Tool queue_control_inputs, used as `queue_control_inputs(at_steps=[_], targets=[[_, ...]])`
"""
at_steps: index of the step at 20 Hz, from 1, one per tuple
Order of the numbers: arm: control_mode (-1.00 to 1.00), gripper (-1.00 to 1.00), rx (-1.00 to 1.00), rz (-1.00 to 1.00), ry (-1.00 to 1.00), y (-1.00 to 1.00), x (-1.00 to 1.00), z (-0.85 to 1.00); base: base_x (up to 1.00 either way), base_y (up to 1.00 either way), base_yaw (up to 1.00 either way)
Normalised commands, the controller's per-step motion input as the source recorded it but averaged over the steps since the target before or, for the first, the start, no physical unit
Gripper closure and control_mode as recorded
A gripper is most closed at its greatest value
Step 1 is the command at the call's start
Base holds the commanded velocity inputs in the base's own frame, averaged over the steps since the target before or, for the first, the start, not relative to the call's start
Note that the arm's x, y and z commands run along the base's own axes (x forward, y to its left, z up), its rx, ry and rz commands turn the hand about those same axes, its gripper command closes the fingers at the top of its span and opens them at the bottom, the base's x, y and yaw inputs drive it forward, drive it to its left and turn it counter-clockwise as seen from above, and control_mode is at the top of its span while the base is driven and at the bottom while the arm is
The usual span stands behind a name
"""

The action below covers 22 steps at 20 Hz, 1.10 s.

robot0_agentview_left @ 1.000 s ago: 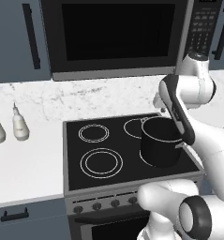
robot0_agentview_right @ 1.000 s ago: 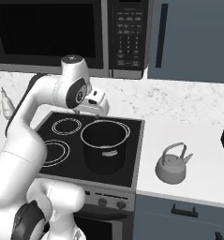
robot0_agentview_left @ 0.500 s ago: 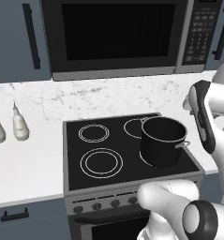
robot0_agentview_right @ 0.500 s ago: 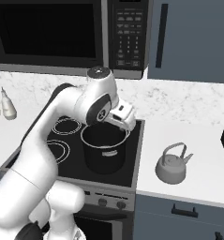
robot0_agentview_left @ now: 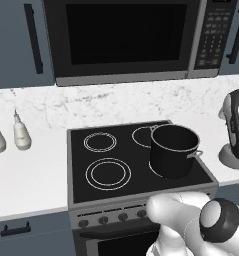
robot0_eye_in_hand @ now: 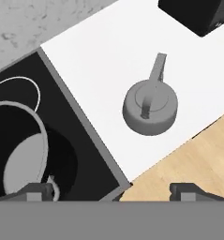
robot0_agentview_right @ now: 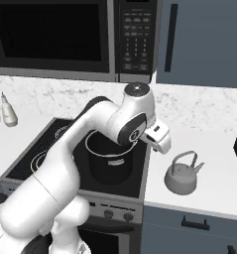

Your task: Pick the kettle from the counter and place it on a stove burner. Then turn the burner on.

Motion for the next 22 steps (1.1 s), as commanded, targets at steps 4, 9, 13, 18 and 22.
queue_control_inputs(at_steps=[4, 9, 13, 18, 22], targets=[[-1.00, -1.00, 0.06, -0.10, 0.08, -1.00, 0.26, -0.33, 0.00, 0.00, 0.00], [-1.00, -1.00, 0.00, -0.01, 0.13, -0.93, 0.47, -0.44, 0.00, 0.00, 0.00], [-1.00, -1.00, 0.00, 0.00, 0.18, -0.37, 0.58, -0.46, 0.00, 0.00, 0.00], [-1.00, -1.00, 0.00, 0.00, 0.13, -0.05, 0.58, -0.45, 0.00, 0.00, 0.00], [-1.00, -1.00, 0.00, 0.00, 0.04, -0.03, 0.35, -0.46, 0.00, 0.00, 0.00]])
